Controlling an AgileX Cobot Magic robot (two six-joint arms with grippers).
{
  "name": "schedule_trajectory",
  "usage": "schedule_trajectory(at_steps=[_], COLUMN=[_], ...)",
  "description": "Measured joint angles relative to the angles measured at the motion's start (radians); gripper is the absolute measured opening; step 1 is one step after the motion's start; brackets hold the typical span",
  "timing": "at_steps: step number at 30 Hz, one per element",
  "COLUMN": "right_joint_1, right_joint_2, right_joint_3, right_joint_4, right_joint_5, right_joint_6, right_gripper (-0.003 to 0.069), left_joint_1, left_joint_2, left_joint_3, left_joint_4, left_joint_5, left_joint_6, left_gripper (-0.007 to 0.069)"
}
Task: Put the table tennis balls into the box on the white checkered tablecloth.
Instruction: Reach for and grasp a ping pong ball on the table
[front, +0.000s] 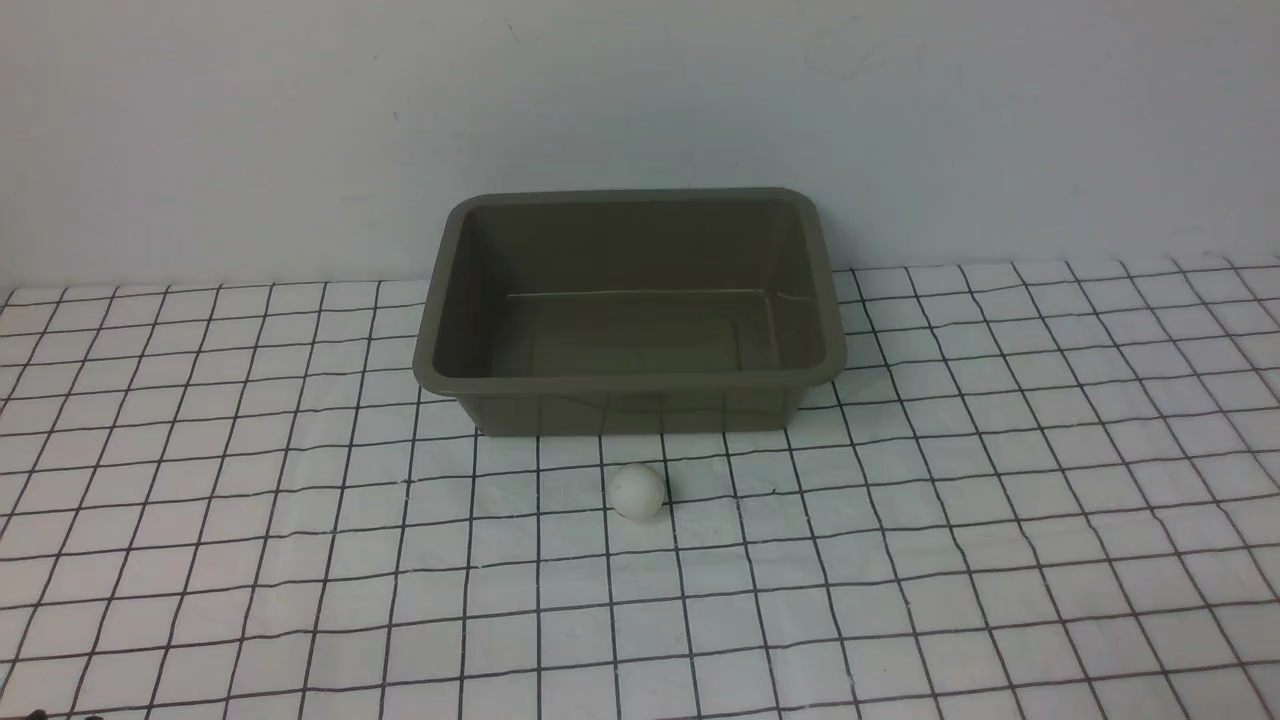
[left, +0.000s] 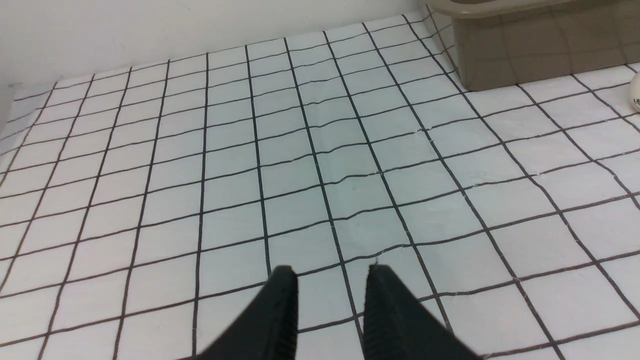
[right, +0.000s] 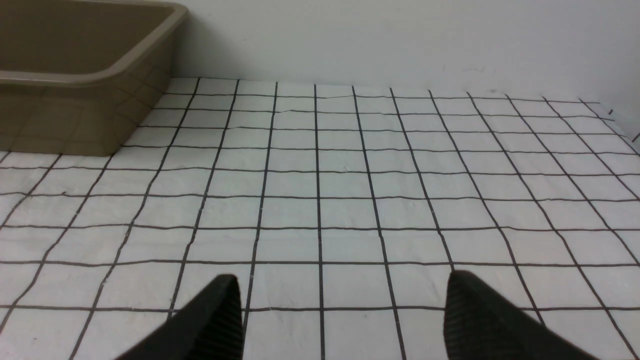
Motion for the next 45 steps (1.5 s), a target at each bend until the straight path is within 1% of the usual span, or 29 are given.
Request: schedule_trajectory(at_steps=[35,38,40,45], right_joint_1=[0.0,0.0,0.0,0.0], right_joint_2=[0.0,0.0,0.0,0.0], right_joint_3=[0.0,0.0,-0.024,-0.181], right_joint_4=[0.0,0.019,0.035,0.075], right_joint_5=[-0.005,-0.014,-0.004,0.015], right_joint_6=[0.001,0.048,0.068,0.087], right_gripper=[0.0492,0.0492,0.0492,0.0492], left_joint_1=[0.0,0.0,0.0,0.0], left_joint_2=[0.0,0.0,0.0,0.0], left_joint_3=[0.0,0.0,0.0,0.0], left_joint_4=[0.0,0.0,0.0,0.0], left_joint_5=[0.0,0.0,0.0,0.0], left_joint_6=[-0.002,-0.002,-0.002,-0.002], left_gripper=[0.0174,0.0174,0.0174,0.0174])
